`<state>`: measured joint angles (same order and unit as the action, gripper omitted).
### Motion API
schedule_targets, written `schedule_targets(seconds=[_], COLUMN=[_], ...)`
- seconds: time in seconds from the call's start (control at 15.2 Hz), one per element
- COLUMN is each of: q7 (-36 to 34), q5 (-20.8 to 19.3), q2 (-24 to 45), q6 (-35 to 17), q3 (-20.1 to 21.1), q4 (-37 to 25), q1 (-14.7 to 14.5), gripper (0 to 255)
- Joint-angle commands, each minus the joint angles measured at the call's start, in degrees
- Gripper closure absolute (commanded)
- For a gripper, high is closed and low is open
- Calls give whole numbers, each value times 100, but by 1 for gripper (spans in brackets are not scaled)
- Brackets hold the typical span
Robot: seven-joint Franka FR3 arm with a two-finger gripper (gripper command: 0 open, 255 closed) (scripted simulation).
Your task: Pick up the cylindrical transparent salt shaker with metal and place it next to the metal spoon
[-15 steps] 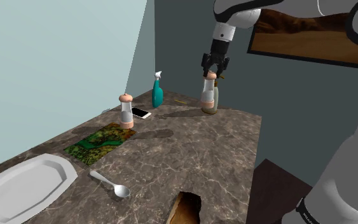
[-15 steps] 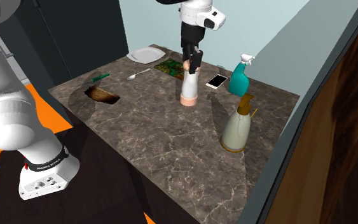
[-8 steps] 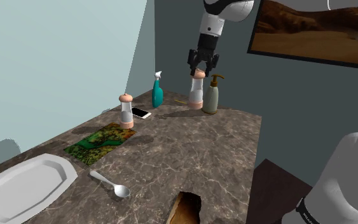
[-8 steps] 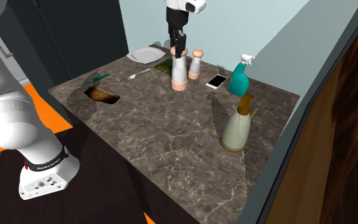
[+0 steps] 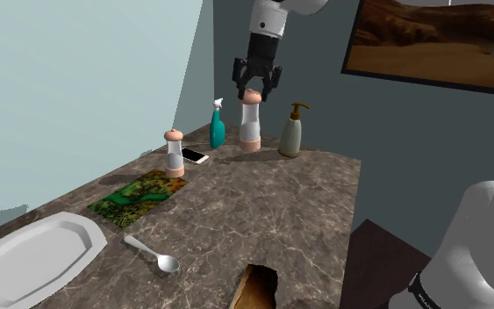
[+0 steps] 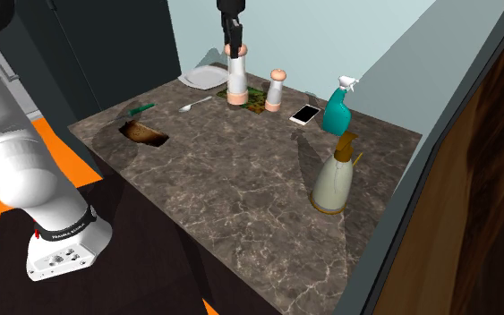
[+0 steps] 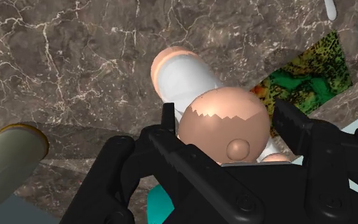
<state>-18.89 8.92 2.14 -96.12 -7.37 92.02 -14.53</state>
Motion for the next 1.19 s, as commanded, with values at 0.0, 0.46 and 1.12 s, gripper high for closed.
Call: schedule_targets(seconds=[0.0,0.46,1.12], q7=[-277,-1183,-2451], q5=[-6,-54,-245], q2=[85,598,2225], q6=[54,397,1458], q3=[124,506,921], q4=[-181,-1164,-4012], q1=[-133,-591,-1337], gripper=[255,255,255])
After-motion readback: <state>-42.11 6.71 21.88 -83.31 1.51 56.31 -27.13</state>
